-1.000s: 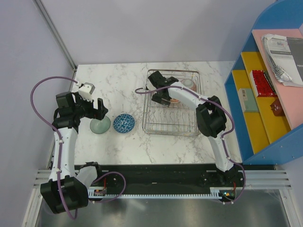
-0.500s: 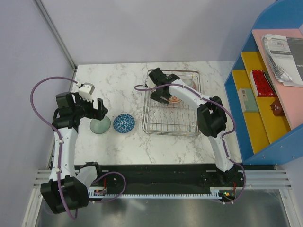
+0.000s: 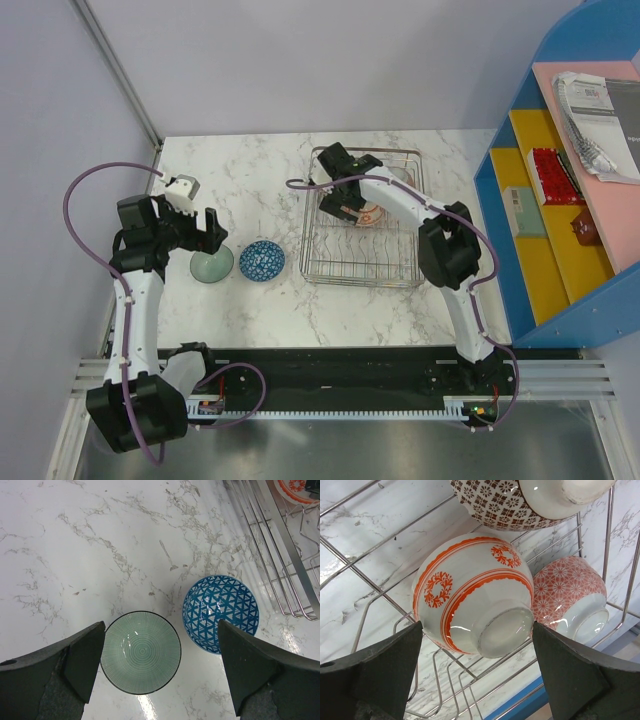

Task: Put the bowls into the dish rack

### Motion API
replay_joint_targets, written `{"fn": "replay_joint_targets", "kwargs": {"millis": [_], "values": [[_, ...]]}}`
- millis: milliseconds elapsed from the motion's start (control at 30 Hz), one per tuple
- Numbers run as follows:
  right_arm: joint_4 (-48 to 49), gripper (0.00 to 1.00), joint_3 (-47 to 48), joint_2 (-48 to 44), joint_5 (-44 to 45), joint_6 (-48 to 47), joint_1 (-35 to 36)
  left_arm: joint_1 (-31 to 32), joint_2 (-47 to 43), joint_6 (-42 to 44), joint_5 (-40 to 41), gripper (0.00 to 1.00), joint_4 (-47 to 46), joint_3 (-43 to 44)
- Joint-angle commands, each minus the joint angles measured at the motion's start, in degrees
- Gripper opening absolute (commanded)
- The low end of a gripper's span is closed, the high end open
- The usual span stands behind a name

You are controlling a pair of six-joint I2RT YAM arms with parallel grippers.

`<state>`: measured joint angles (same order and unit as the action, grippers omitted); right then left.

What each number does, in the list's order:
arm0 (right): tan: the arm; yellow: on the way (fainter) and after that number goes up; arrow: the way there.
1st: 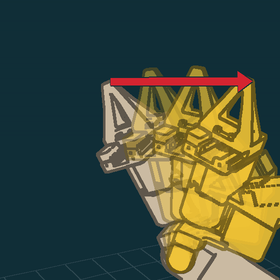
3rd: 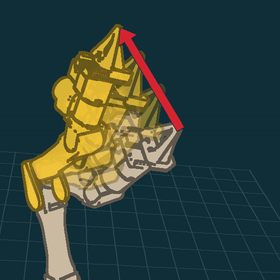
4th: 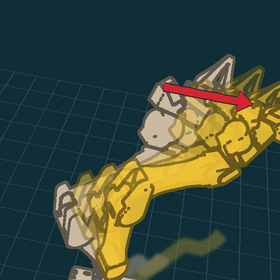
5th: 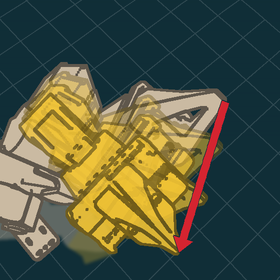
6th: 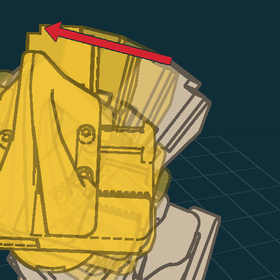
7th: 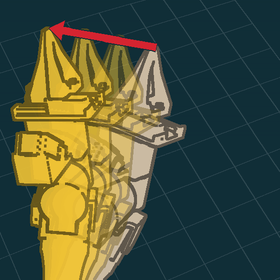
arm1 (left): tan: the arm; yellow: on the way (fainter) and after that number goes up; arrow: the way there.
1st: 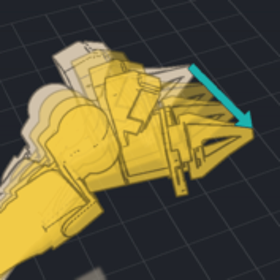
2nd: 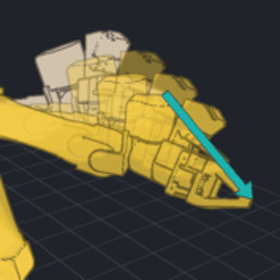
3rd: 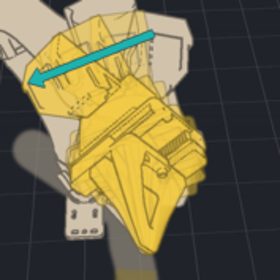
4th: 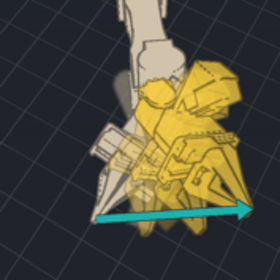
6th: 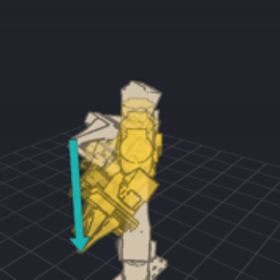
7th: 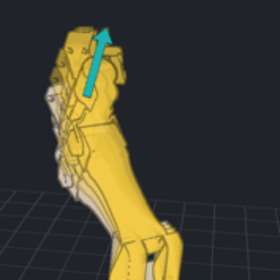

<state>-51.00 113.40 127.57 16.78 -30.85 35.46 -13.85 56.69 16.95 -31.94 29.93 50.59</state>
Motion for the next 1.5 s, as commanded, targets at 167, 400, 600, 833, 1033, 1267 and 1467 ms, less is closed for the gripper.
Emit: {"fn": "replay_joint_targets", "kwargs": {"millis": [167,400,600,833,1033,1267,1467], "values": [[-0.2,0.98,10.5,-7.2,1.6,3.9,-0.6,-0.5,2.0,2.3,-0.7,1.00,-0.7,0.7],[6.7,0.98,4.4,-17.3,3.9,10.7,-0.6,0.1,8.3,7.7,-4.0,1.00,0.0,0.2],[7.4,0.98,-5.3,-27.4,-2.1,12.1,-0.6,3.4,13.7,14.3,-6.0,1.00,0.7,0.6],[7.4,0.98,-14.0,-34.7,-3.8,11.6,-0.6,6.6,19.9,13.9,-2.3,1.00,-0.9,1.6],[8.5,0.98,-19.1,-39.0,-4.5,11.3,-0.7,3.9,17.2,9.2,4.6,1.00,-7.1,-1.9],[8.9,0.98,-20.9,-40.5,-6.2,12.0,-0.7,-3.6,14.8,9.0,3.8,1.00,-6.0,-3.6],[9.2,0.98,-21.8,-41.3,-7.1,12.1,-0.7,-7.2,17.3,11.3,3.5,1.00,-5.9,-6.6]]}}
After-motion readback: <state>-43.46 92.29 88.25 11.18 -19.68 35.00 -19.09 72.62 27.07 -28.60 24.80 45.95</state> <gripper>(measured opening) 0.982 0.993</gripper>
